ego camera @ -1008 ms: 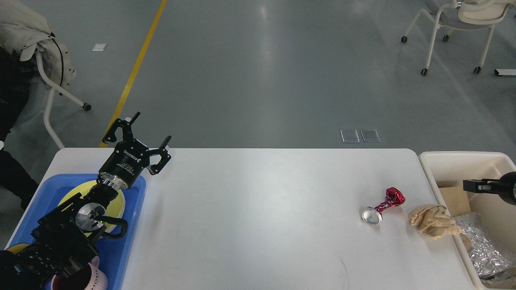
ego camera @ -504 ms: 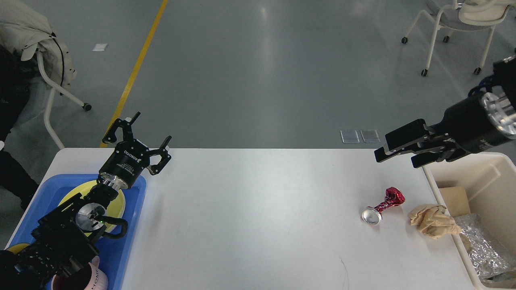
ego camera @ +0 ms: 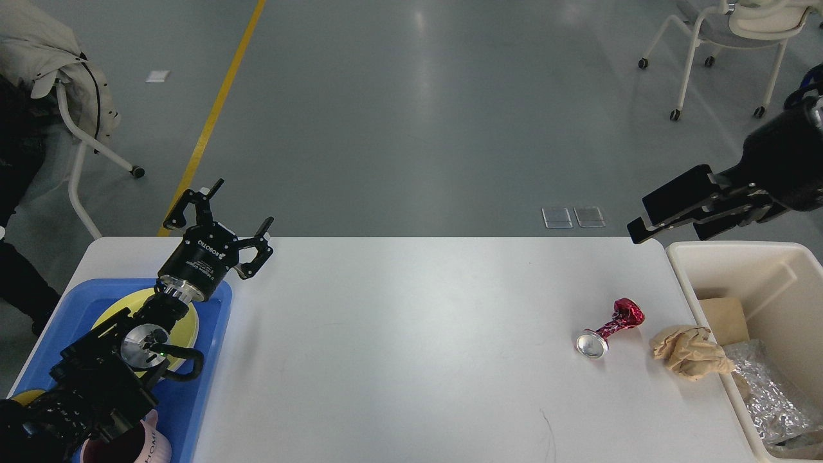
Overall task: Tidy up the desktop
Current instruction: 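Lower the right gripper to the crumpled paper beside the bin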
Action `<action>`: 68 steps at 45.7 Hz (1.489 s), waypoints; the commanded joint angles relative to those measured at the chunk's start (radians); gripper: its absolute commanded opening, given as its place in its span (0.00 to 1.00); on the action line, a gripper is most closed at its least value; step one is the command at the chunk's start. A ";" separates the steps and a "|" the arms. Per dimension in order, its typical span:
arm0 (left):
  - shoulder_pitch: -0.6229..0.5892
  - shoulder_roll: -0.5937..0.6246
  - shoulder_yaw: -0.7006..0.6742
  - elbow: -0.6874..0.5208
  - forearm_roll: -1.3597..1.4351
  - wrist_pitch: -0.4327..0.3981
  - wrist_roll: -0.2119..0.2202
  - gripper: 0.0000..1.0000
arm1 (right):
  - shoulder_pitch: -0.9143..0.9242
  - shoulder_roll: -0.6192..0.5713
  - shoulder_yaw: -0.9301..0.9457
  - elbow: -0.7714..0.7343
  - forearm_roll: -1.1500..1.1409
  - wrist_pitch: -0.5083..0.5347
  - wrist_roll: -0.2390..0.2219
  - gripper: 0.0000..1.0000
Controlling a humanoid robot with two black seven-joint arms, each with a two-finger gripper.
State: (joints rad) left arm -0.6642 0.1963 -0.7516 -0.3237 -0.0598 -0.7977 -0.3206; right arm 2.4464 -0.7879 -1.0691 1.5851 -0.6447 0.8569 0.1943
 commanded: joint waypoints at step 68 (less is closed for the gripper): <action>0.000 0.000 0.000 0.000 0.000 0.000 0.000 1.00 | -1.288 0.309 0.018 -0.763 0.082 -0.820 -0.131 1.00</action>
State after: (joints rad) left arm -0.6642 0.1963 -0.7517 -0.3236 -0.0598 -0.7977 -0.3206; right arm 1.1851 -0.4786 -1.0628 0.8512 -0.5626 0.0427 0.0599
